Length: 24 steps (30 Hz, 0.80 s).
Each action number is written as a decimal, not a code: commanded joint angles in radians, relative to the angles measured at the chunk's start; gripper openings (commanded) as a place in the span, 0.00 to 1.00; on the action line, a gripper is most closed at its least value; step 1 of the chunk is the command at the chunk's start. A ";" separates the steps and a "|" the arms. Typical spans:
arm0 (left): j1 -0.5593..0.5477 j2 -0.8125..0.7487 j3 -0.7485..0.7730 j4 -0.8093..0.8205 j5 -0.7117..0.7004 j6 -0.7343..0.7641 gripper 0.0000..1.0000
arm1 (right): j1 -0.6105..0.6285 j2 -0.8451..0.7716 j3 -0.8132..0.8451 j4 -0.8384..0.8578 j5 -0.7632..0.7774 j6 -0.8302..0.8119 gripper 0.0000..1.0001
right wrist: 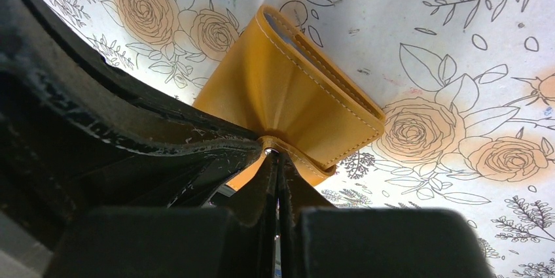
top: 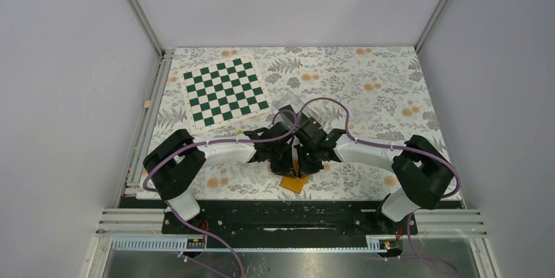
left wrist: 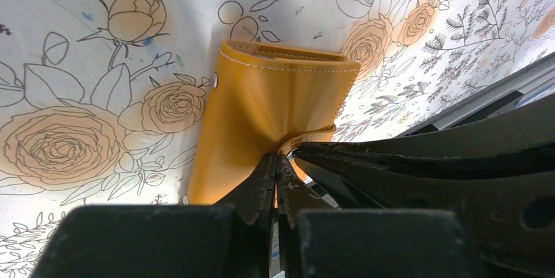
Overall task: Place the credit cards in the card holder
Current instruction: Reset both arms
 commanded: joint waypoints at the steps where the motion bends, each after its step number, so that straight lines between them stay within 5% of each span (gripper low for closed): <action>1: -0.006 0.025 0.025 0.024 -0.016 0.011 0.00 | 0.012 0.084 -0.038 -0.034 0.059 -0.014 0.00; 8: -0.013 -0.076 0.009 0.034 -0.079 0.014 0.04 | 0.012 -0.021 -0.011 -0.055 0.061 -0.031 0.00; 13: 0.018 -0.299 -0.074 0.151 -0.123 0.016 0.68 | -0.011 -0.218 0.030 -0.067 0.085 -0.019 0.06; 17: 0.119 -0.485 -0.172 0.278 -0.071 0.024 0.90 | -0.097 -0.360 -0.015 -0.066 0.089 -0.013 0.62; 19: 0.207 -0.588 -0.250 0.354 -0.028 0.012 0.97 | -0.178 -0.443 -0.066 -0.067 0.097 -0.018 0.81; 22: 0.381 -0.773 -0.360 0.384 0.004 0.030 0.99 | -0.300 -0.577 -0.149 -0.086 0.197 -0.083 0.99; 24: 0.499 -0.885 -0.419 0.334 -0.023 0.103 0.99 | -0.361 -0.653 -0.194 -0.092 0.311 -0.157 0.99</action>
